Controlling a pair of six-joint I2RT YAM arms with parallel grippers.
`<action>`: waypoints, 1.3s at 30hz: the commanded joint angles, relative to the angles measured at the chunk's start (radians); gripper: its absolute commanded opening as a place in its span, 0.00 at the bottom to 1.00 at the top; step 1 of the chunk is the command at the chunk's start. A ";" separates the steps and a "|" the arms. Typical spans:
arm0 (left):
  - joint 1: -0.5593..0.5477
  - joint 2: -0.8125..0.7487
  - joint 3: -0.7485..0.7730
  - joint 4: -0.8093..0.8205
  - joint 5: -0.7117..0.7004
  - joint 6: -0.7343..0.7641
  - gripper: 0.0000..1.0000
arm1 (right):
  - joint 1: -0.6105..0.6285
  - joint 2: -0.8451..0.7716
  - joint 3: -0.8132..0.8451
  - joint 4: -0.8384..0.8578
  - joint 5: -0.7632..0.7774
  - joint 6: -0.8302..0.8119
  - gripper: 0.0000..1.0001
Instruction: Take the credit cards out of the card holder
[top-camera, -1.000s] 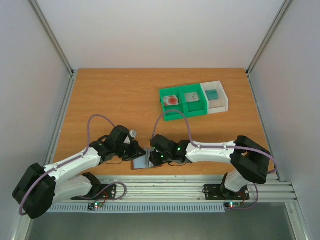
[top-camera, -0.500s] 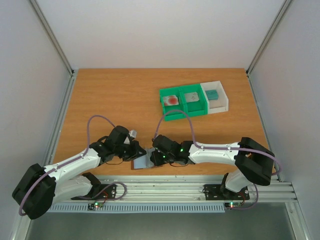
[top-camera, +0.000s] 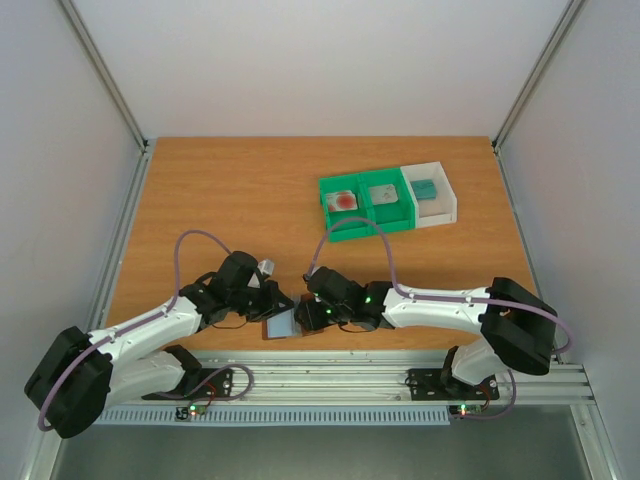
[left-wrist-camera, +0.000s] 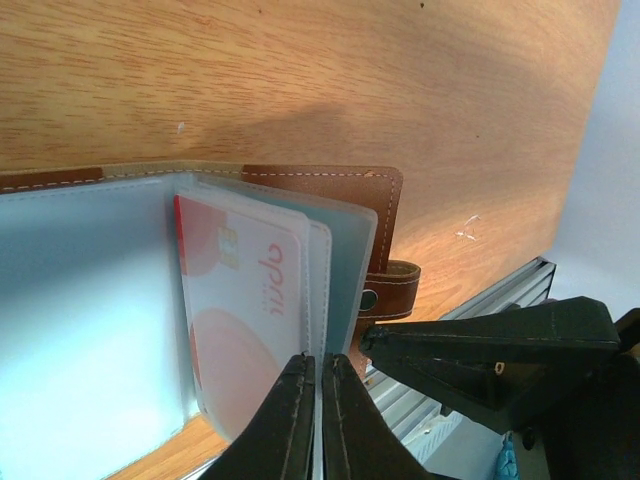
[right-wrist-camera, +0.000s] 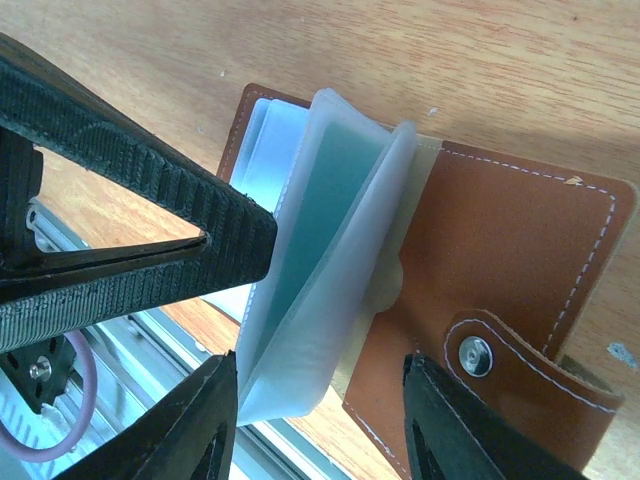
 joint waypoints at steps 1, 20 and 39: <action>-0.006 0.008 -0.006 0.047 0.001 -0.006 0.06 | -0.005 0.020 0.033 -0.004 -0.001 0.011 0.46; -0.005 0.011 -0.010 0.046 0.000 -0.005 0.06 | -0.006 0.065 0.066 -0.030 -0.005 0.023 0.46; -0.006 -0.008 -0.010 0.016 -0.012 0.000 0.11 | -0.006 0.042 0.056 -0.057 0.013 0.028 0.39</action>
